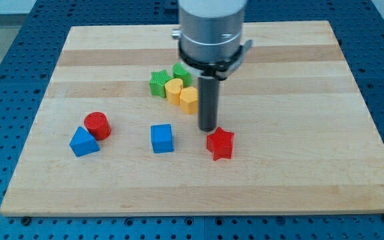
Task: Place the blue cube and yellow hexagon diagonally to each other
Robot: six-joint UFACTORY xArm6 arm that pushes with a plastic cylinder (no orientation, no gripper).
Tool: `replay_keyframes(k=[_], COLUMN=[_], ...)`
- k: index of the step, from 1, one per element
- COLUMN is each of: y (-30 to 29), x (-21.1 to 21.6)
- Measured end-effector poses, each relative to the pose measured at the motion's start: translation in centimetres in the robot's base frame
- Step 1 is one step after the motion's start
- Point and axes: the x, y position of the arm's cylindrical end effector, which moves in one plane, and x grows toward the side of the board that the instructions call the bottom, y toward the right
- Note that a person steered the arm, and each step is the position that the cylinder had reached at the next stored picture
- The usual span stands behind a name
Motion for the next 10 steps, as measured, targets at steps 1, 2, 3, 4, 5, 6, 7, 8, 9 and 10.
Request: replay_keyframes(k=[1, 2, 3, 4, 5, 6, 7, 8, 9, 10], y=[-3.4, -5.2, -5.4, -4.9, -2.4, 0.0, 0.6, 0.6, -0.5, -2.1], x=[-0.1, -0.6, -2.7, -3.3, -3.3, -3.5, -4.7, -6.2, -6.0, -4.4])
